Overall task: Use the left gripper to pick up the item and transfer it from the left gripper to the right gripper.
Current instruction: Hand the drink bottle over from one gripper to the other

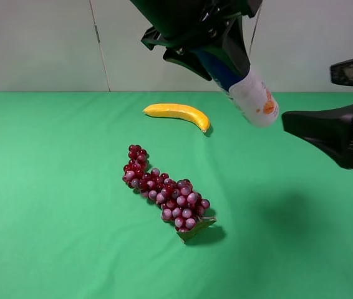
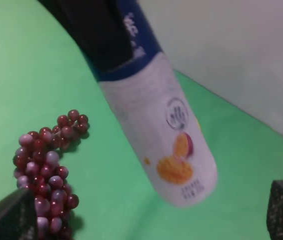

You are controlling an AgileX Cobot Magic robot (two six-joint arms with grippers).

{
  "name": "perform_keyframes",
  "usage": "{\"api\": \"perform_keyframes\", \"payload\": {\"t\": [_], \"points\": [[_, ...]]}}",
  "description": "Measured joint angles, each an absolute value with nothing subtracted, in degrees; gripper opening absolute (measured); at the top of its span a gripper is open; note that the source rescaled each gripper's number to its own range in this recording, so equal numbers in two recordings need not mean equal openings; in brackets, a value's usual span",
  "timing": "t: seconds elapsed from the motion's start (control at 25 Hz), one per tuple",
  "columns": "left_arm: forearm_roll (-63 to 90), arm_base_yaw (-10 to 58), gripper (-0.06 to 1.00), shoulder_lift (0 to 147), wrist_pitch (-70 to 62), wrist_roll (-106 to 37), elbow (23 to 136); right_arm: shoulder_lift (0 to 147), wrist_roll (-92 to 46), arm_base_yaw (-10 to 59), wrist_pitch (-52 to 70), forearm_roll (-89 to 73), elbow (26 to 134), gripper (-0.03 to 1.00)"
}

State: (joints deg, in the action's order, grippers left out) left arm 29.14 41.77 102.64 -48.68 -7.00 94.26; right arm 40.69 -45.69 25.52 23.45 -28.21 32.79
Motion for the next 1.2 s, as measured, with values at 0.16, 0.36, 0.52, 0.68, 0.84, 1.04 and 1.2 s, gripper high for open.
{"api": "perform_keyframes", "payload": {"t": [0.16, 0.36, 0.52, 0.68, 0.84, 1.04, 1.2], "points": [[29.14, 41.77, 0.0, 104.52, -49.57, -7.42, 94.26, 43.84, -47.24, 28.78, 20.41, -28.26, 32.79, 1.0], [29.17, 41.44, 0.0, 106.84, -49.62, -7.77, 94.26, 47.14, -49.2, 31.54, 17.41, -28.26, 32.79, 1.0], [29.58, 39.74, 0.0, 107.32, -49.76, -8.63, 94.26, 49.68, -50.15, 32.1, 15.1, -28.21, 32.79, 1.0], [31.88, 37.09, 0.0, 107.57, -49.76, -11.59, 94.26, 52.01, -51.33, 32.24, 13.33, -28.15, 32.79, 1.0], [37.67, 35.13, 0.0, 107.61, -49.76, -15.89, 94.26, 54.74, -52.97, 34.38, 11.81, -27.79, 32.79, 1.0], [40.54, 34.77, 0.0, 107.67, -51.35, -18.04, 94.26, 58.98, -54.7, 36.1, 7.47, -26.5, 32.83, 1.0], [40.68, 34.77, 0.0, 107.67, -53.44, -18.11, 94.26, 61.57, -54.74, 36.22, 3.97, -26.21, 32.83, 1.0]]}}
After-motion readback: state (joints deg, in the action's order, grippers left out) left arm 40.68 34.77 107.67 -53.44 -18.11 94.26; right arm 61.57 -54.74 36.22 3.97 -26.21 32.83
